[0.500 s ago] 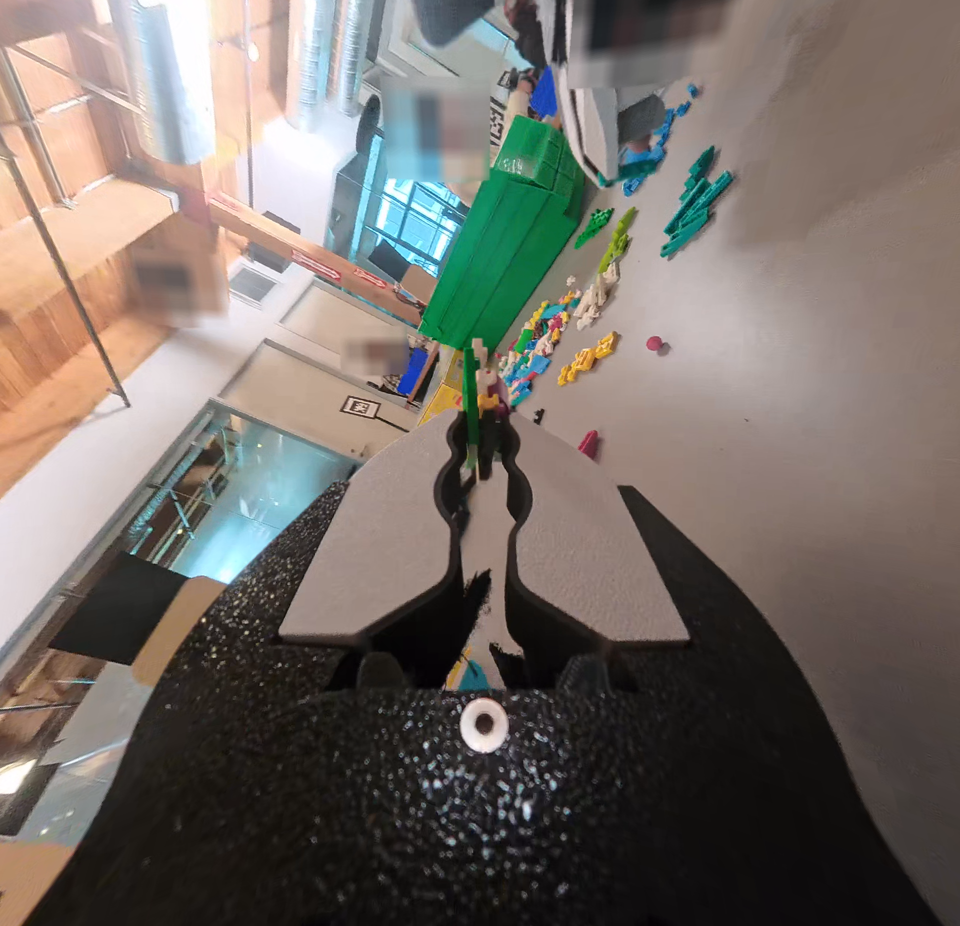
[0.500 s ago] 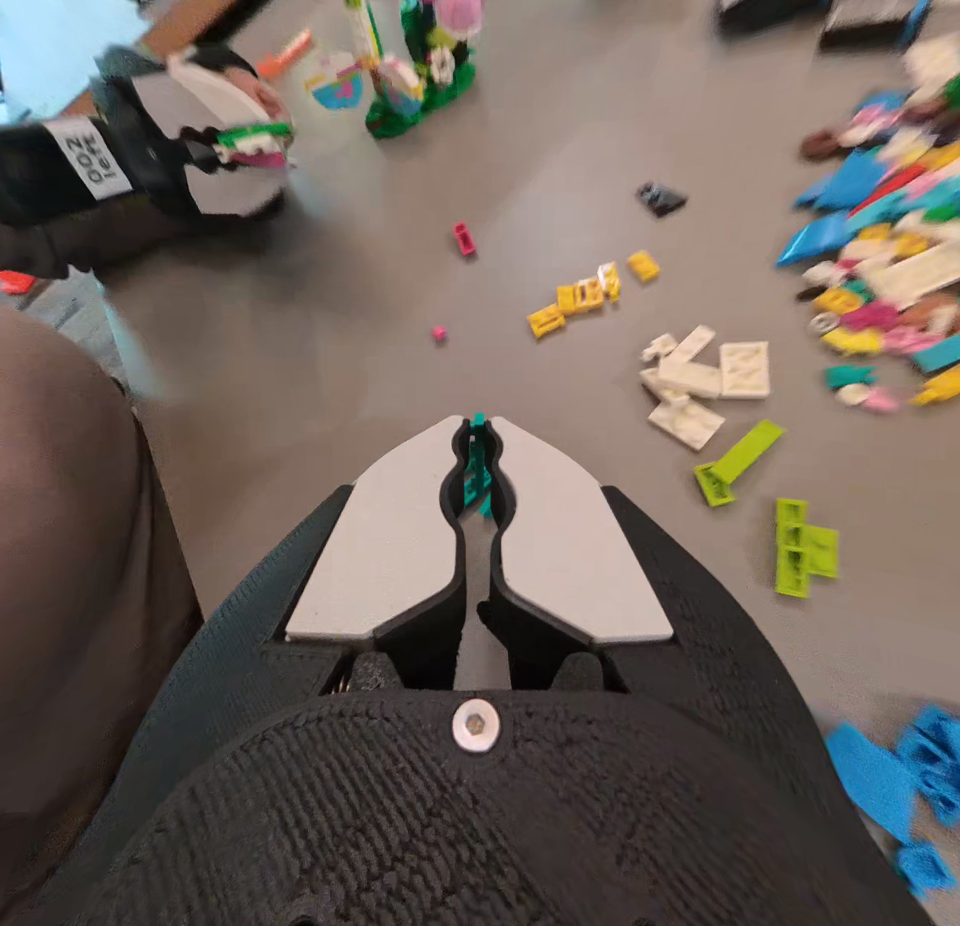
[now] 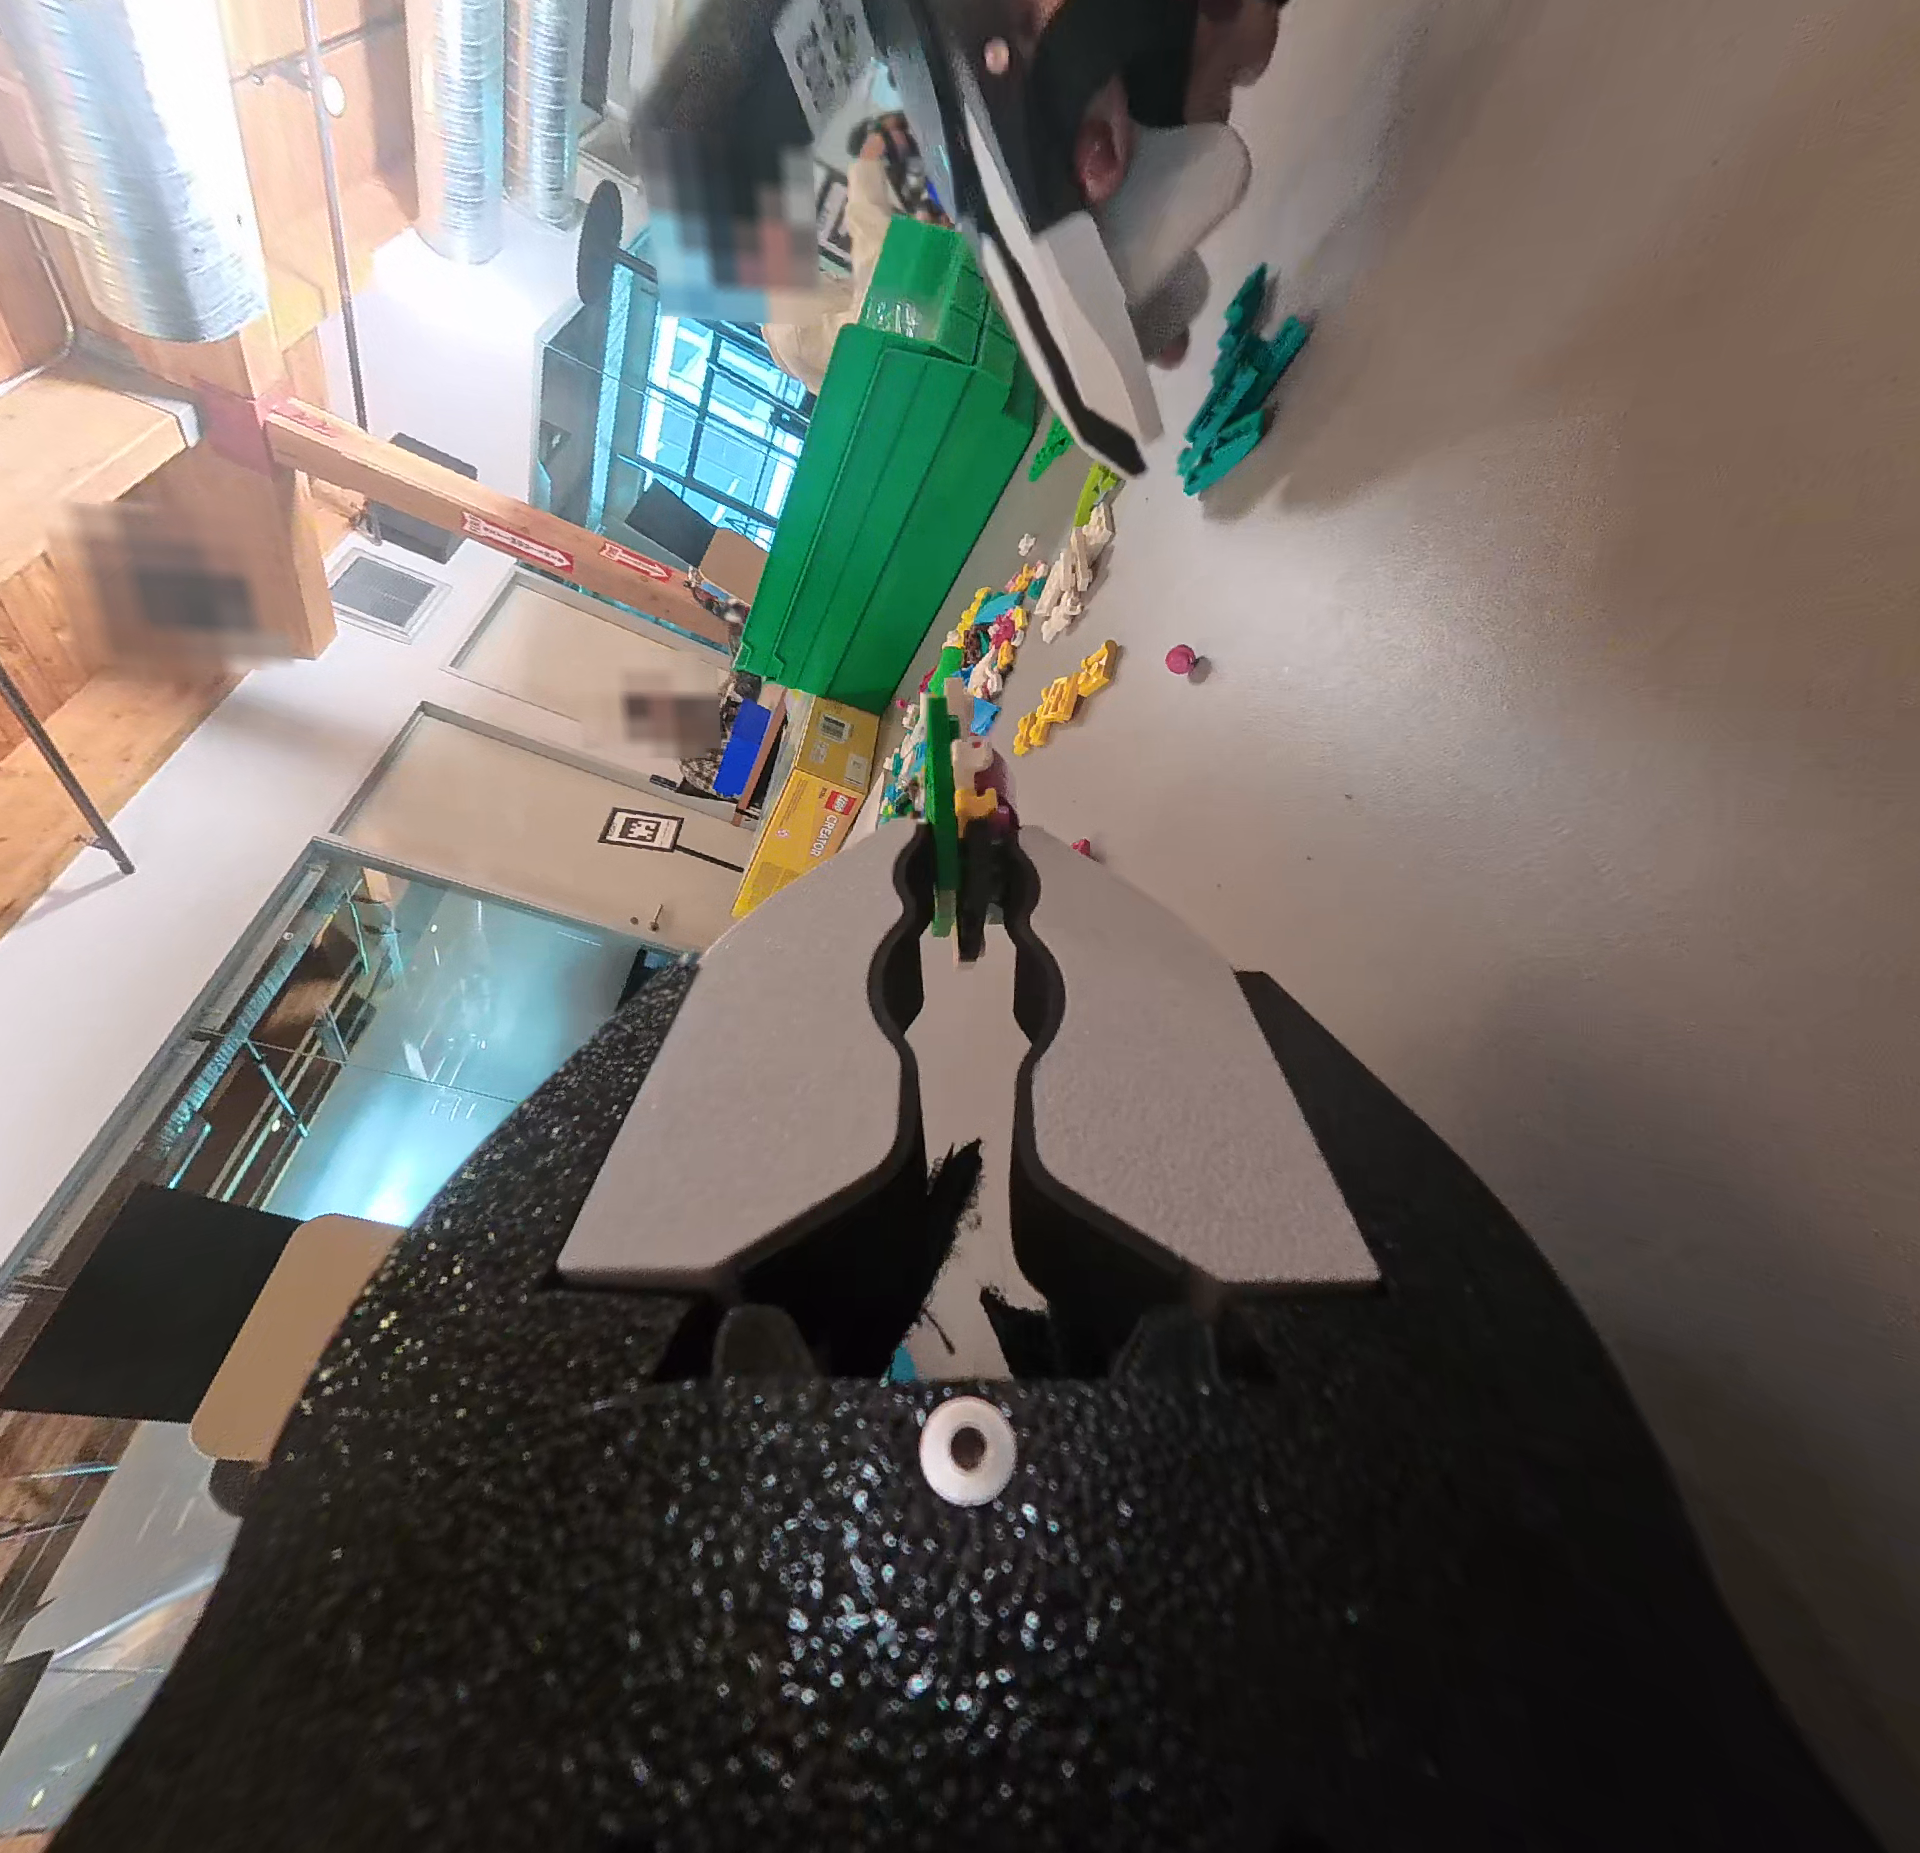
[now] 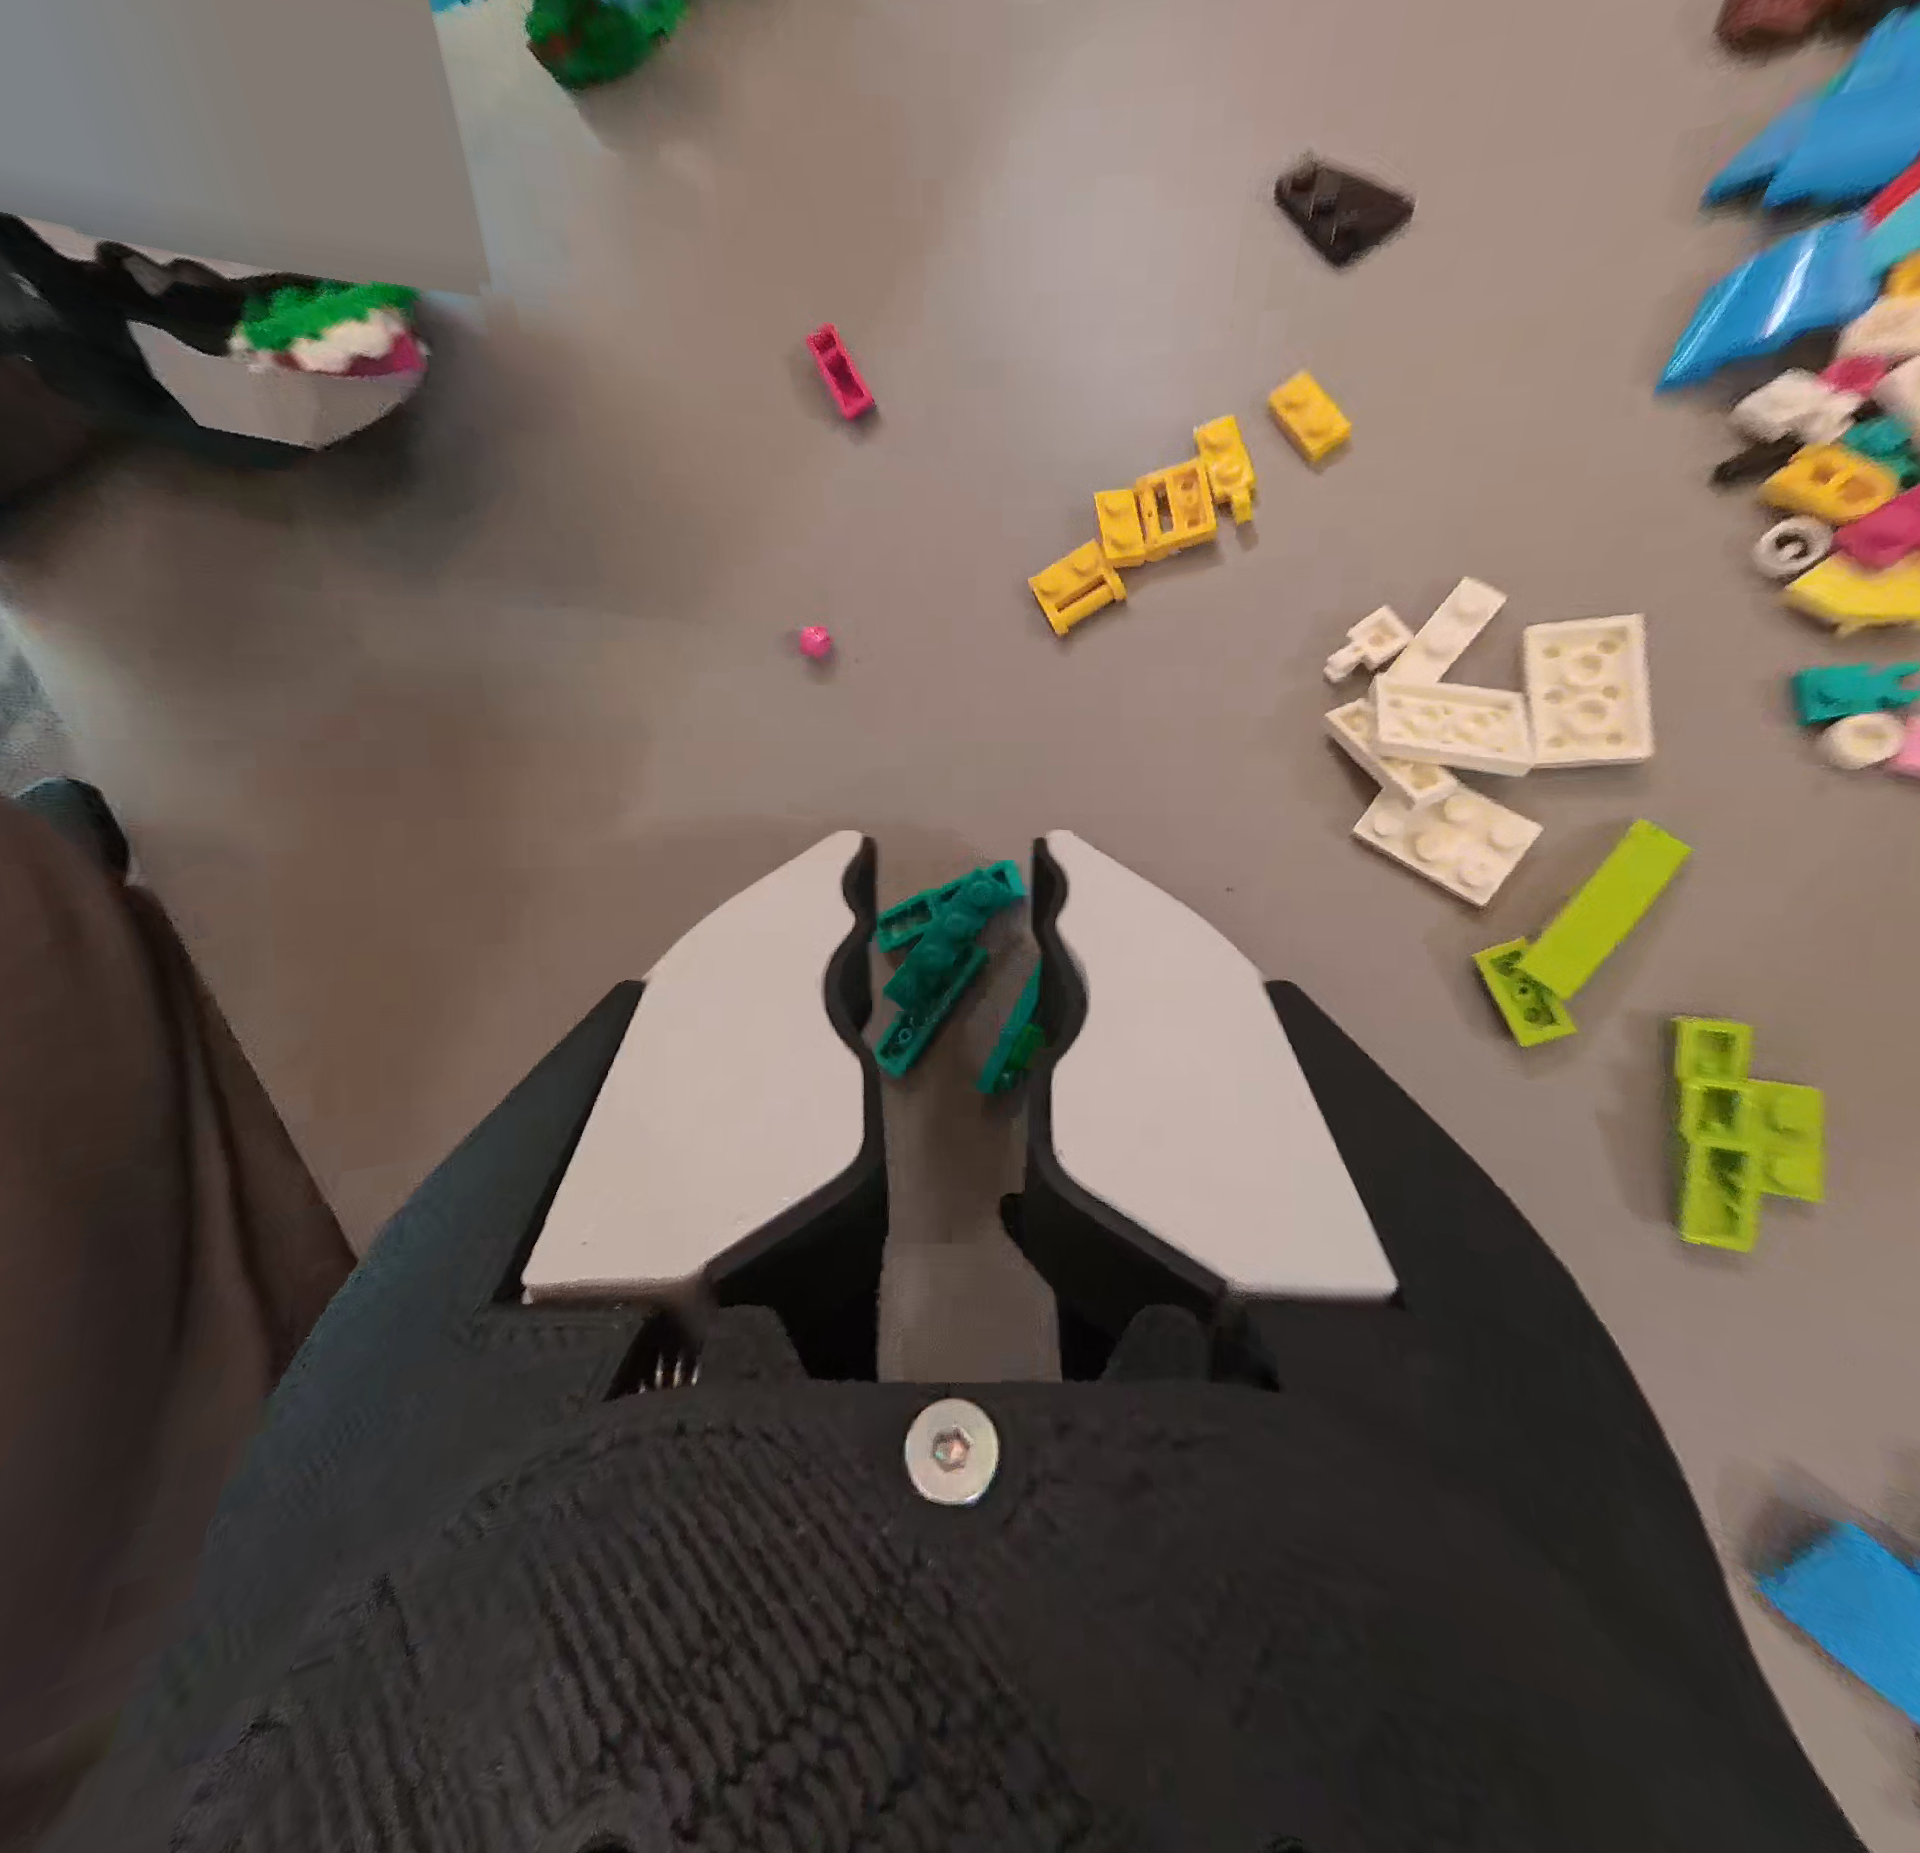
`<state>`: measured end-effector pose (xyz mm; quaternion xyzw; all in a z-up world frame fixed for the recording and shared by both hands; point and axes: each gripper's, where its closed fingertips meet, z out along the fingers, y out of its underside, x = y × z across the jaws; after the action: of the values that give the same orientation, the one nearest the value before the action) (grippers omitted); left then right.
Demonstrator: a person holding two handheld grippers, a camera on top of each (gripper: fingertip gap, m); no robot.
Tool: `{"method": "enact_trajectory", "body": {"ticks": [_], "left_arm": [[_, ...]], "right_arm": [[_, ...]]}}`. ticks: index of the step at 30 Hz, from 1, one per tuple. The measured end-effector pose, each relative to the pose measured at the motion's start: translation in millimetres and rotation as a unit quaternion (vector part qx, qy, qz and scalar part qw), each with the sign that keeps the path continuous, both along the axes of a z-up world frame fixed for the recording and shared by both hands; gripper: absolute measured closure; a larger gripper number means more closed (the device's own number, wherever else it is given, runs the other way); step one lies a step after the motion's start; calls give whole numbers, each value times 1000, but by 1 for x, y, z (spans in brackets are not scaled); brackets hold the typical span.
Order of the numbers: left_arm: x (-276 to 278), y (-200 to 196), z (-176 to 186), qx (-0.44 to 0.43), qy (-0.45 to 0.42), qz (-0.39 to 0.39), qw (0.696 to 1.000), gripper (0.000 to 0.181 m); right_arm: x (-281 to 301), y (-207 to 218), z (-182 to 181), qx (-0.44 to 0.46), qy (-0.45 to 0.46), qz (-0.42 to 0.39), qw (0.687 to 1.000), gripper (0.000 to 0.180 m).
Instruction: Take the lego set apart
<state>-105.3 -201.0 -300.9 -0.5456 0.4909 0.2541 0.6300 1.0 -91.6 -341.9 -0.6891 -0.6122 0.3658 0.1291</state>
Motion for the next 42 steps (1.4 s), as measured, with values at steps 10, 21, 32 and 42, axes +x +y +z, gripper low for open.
{"method": "enact_trajectory", "body": {"ticks": [10,21,32,42], "left_arm": [[-8,-3,-35,-271,-40,55,960,168],[-20,-19,-64,-534,-237,131,801,123],[-4,-1,-1,-421,-307,84,849,93],[68,24,25,-423,-422,-65,799,143]], "right_arm": [[51,10,-7,172,-60,-41,982,165],[42,5,-13,174,-37,-61,982,165],[16,-9,31,350,82,7,933,177],[-36,-87,86,708,259,187,630,178]]}}
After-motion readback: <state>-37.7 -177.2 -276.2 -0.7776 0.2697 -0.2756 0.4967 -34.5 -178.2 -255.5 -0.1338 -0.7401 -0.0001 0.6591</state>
